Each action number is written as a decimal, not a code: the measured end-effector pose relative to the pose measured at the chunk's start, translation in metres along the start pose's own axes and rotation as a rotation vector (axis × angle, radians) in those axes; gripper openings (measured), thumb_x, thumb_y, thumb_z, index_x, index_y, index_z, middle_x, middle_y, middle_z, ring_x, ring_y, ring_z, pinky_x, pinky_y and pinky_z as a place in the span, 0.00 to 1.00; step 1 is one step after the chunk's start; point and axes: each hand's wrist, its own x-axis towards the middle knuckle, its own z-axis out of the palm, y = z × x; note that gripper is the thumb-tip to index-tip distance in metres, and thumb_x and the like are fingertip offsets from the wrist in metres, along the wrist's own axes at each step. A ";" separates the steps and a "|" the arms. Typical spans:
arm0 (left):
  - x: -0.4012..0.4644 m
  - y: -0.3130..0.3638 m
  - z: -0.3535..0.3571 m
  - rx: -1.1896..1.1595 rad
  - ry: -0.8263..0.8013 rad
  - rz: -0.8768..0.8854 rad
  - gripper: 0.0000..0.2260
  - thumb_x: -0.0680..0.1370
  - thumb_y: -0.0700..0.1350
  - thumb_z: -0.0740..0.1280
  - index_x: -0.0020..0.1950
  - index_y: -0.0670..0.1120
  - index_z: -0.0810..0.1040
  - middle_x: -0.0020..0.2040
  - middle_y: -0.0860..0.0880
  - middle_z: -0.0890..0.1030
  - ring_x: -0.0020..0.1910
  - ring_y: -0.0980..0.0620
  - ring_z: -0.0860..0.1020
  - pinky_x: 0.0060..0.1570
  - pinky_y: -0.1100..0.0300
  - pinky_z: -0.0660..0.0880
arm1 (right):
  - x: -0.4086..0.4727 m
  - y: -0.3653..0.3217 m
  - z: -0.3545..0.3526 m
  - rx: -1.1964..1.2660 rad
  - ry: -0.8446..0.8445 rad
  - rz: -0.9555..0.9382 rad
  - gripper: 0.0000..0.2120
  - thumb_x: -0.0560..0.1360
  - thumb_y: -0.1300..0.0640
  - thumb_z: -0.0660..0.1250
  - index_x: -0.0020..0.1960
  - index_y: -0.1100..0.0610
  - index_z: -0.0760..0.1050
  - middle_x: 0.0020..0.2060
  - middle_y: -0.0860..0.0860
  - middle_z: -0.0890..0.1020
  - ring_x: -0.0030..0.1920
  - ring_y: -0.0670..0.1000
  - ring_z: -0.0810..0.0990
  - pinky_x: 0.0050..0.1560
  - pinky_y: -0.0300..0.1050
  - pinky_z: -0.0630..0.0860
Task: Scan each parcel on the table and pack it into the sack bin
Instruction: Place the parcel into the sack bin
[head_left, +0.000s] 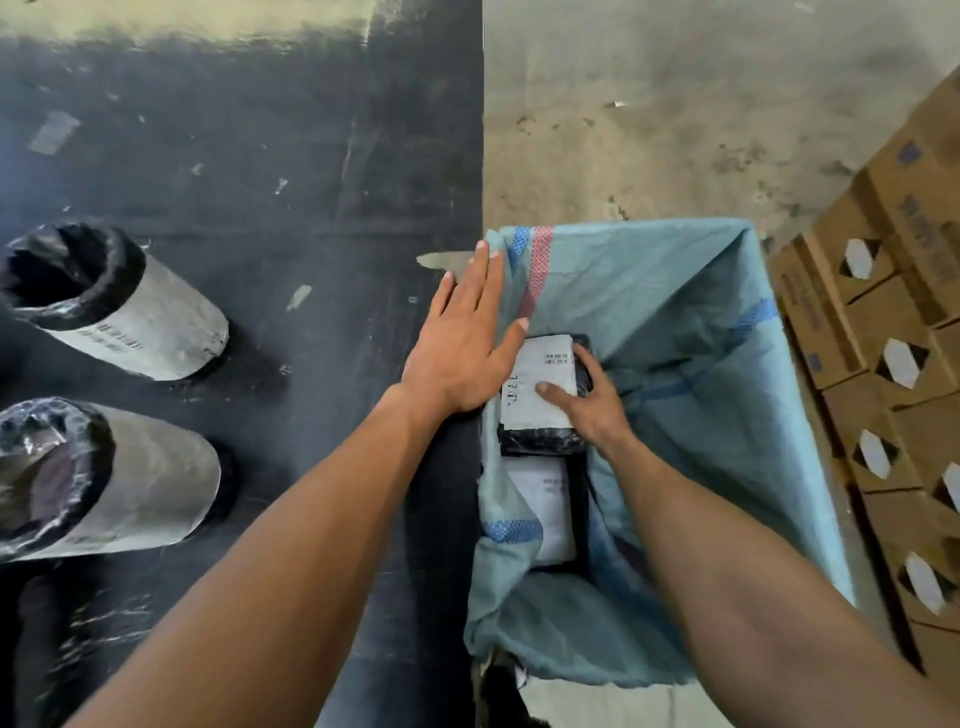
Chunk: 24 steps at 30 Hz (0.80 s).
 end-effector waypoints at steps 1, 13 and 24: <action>0.001 -0.001 0.001 0.009 0.004 -0.002 0.35 0.82 0.58 0.49 0.83 0.41 0.43 0.83 0.45 0.43 0.82 0.52 0.43 0.79 0.53 0.39 | 0.004 0.009 0.004 -0.005 0.009 0.005 0.42 0.70 0.51 0.84 0.79 0.40 0.69 0.64 0.48 0.84 0.65 0.51 0.82 0.71 0.54 0.77; 0.002 -0.003 0.004 0.035 -0.033 -0.010 0.34 0.82 0.56 0.50 0.83 0.42 0.42 0.83 0.46 0.42 0.82 0.53 0.42 0.79 0.53 0.38 | -0.010 0.033 0.031 -0.927 0.085 -0.202 0.32 0.86 0.36 0.52 0.86 0.44 0.52 0.86 0.57 0.47 0.85 0.61 0.47 0.82 0.59 0.43; 0.004 -0.007 0.006 0.077 -0.026 0.003 0.34 0.83 0.56 0.50 0.83 0.42 0.43 0.83 0.44 0.43 0.82 0.50 0.43 0.79 0.52 0.38 | 0.012 0.048 0.053 -1.054 0.064 -0.257 0.36 0.82 0.32 0.42 0.86 0.44 0.45 0.86 0.54 0.41 0.85 0.57 0.39 0.81 0.59 0.34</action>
